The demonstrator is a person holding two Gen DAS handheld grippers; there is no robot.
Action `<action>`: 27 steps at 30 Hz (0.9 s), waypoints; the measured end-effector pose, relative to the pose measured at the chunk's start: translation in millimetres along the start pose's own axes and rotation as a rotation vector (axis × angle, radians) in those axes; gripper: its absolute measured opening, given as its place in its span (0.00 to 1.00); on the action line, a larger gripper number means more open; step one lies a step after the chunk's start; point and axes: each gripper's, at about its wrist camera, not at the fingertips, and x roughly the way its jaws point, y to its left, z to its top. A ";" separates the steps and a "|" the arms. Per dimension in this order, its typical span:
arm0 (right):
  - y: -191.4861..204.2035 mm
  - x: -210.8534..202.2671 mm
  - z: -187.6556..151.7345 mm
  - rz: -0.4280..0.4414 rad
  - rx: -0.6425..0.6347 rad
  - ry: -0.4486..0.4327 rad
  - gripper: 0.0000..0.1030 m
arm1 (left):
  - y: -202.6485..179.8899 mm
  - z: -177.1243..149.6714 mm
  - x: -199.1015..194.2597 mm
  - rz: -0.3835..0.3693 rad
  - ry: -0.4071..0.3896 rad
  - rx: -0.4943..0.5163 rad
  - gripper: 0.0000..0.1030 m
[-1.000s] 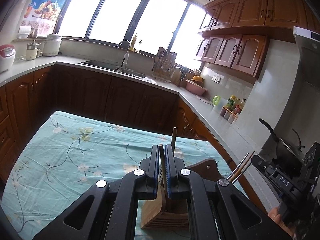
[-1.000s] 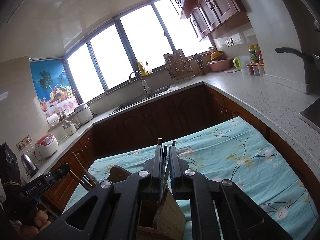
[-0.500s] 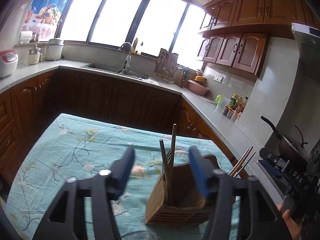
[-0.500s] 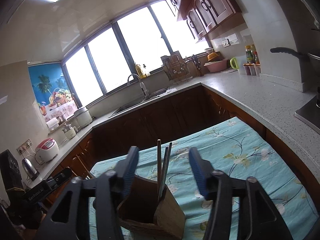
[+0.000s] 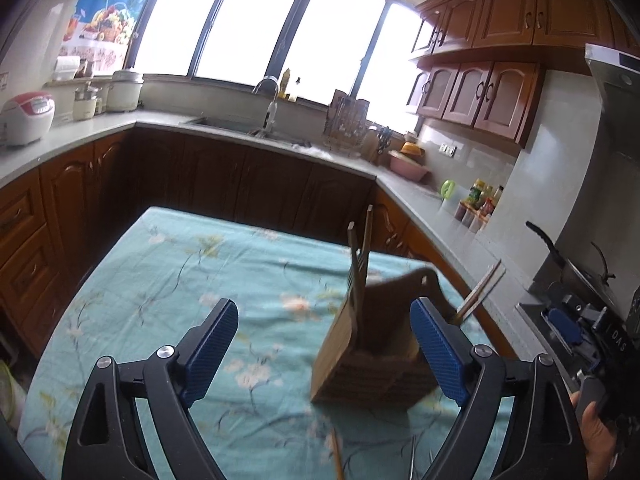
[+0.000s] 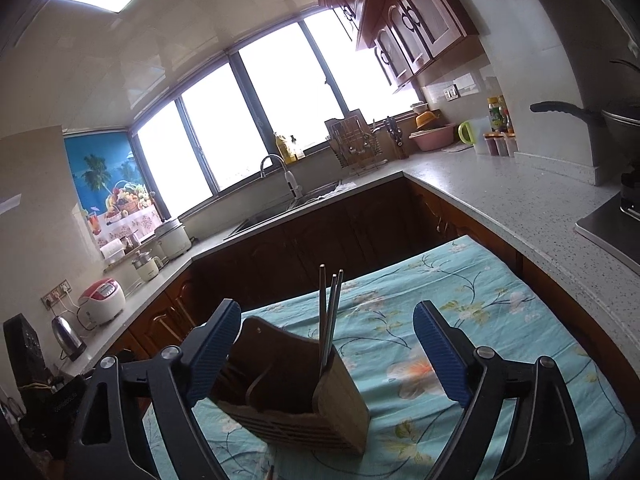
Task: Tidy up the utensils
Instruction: 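Move both tools back from the caddy to the remaining utensils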
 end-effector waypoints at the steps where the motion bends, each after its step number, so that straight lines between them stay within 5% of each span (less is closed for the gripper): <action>1: 1.1 -3.1 -1.4 0.002 -0.005 0.008 0.87 | 0.7 -2.0 -4.8 0.002 0.008 -0.004 0.86; 27: 0.8 -93.8 -80.2 0.011 -0.068 0.158 0.89 | -0.7 -57.8 -116.8 0.065 0.122 -0.009 0.88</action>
